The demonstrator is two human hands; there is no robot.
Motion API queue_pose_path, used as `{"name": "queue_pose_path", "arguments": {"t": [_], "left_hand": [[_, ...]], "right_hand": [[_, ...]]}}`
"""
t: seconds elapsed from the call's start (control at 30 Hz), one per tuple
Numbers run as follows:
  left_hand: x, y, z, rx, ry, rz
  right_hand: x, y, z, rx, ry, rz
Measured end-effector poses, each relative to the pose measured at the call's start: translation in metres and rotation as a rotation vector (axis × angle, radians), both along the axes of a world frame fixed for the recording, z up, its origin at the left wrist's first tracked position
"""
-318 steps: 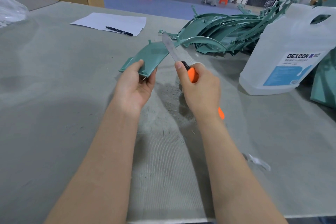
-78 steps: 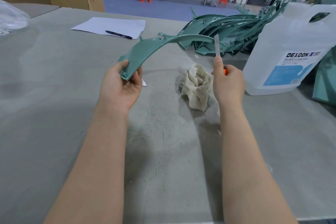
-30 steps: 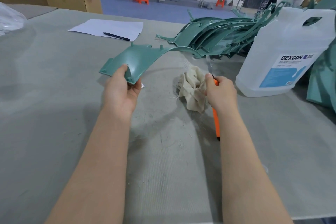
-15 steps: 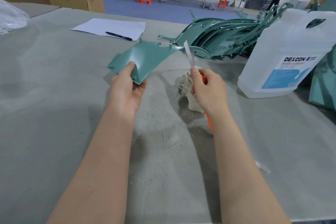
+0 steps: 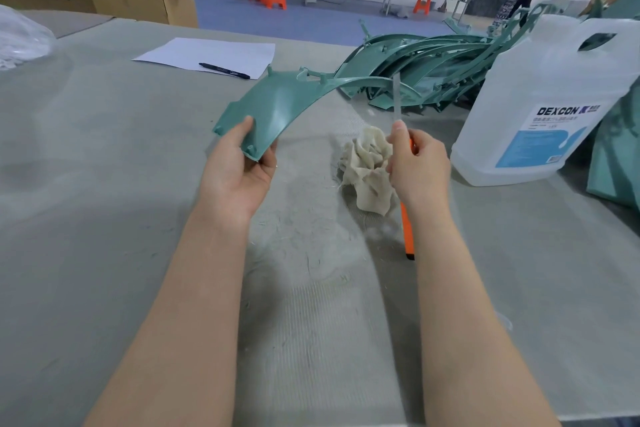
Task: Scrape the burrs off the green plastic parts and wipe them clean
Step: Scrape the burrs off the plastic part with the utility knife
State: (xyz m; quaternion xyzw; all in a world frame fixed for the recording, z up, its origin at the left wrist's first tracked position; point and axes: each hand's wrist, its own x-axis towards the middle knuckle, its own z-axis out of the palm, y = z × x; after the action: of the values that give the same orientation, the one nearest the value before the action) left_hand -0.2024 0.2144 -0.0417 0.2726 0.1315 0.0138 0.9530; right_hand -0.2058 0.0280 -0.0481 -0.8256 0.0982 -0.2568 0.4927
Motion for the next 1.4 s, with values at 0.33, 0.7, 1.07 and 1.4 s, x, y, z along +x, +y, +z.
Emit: {"name": "queue_pose_path", "arguments": {"t": [0.33,0.7,1.07,1.4], "left_hand": [[-0.001,0.006,0.000,-0.038,-0.024,0.003],[0.008,0.001,-0.010,0.101,0.080,0.148],[0.002,-0.028,-0.007,0.381,-0.204,-0.050],[-0.001,-0.013,-0.006,0.206,-0.222,-0.253]], "right_hand": [[0.006,-0.019,-0.001,0.173,0.108,-0.026],[-0.003,-0.003,0.001,0.374,0.165,0.172],[-0.010,0.041,0.002,0.475,0.053,0.453],[-0.012,0.026,0.003,0.506,0.046,0.508]]}}
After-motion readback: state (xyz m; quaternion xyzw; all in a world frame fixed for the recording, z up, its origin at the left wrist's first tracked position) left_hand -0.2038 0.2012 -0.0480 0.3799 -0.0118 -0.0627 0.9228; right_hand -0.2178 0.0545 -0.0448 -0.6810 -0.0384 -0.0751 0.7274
